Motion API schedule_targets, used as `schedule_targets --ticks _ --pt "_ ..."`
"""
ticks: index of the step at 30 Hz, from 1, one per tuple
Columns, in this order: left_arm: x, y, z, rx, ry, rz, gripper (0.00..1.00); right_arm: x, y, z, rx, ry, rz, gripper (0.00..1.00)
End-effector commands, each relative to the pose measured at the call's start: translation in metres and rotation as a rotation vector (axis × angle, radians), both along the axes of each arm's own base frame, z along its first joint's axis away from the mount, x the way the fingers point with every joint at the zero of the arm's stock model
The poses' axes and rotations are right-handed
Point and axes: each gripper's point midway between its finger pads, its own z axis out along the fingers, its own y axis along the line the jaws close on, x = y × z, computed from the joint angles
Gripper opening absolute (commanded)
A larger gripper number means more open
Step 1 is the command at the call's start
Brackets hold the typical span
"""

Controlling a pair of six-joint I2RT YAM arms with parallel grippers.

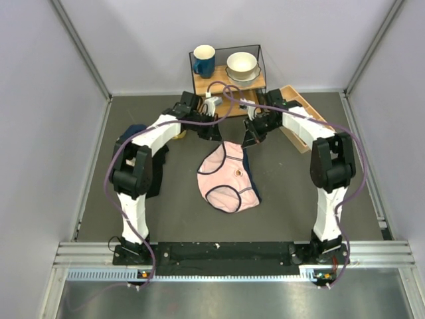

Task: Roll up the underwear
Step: Fold the underwear at the center of the board.

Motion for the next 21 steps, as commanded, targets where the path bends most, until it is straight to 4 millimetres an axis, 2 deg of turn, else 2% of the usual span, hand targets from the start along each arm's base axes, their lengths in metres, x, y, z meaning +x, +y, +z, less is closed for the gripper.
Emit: schedule_targets --ticks 1,3,4,9,11,13,16,21 --pt "-0.023 -0.002 0.025 -0.034 -0.032 -0.013 0.0 -0.016 0.003 0.034 0.078 -0.091 0.066 0.0" --pt "-0.031 -0.002 0.035 -0.044 -0.042 -0.016 0.0 -0.028 0.001 0.039 0.091 -0.098 0.085 0.0" --pt "-0.04 -0.003 0.031 -0.04 -0.03 -0.026 0.0 -0.032 0.0 0.04 0.096 -0.102 0.093 0.0" --pt "-0.068 -0.01 0.04 -0.049 -0.029 -0.051 0.0 -0.063 -0.008 0.043 0.111 -0.119 0.137 0.0" --pt "-0.082 -0.013 0.036 -0.048 -0.009 -0.057 0.0 -0.076 -0.011 0.038 0.112 -0.114 0.155 0.0" --pt "-0.097 -0.015 0.037 -0.05 -0.009 -0.069 0.0 -0.085 -0.013 0.044 0.128 -0.128 0.171 0.0" --pt "-0.117 -0.017 0.035 -0.047 -0.003 -0.077 0.0 -0.1 -0.016 0.042 0.134 -0.126 0.191 0.0" --pt "-0.152 -0.022 0.028 -0.036 0.02 -0.094 0.0 -0.127 -0.024 0.029 0.121 -0.108 0.233 0.0"
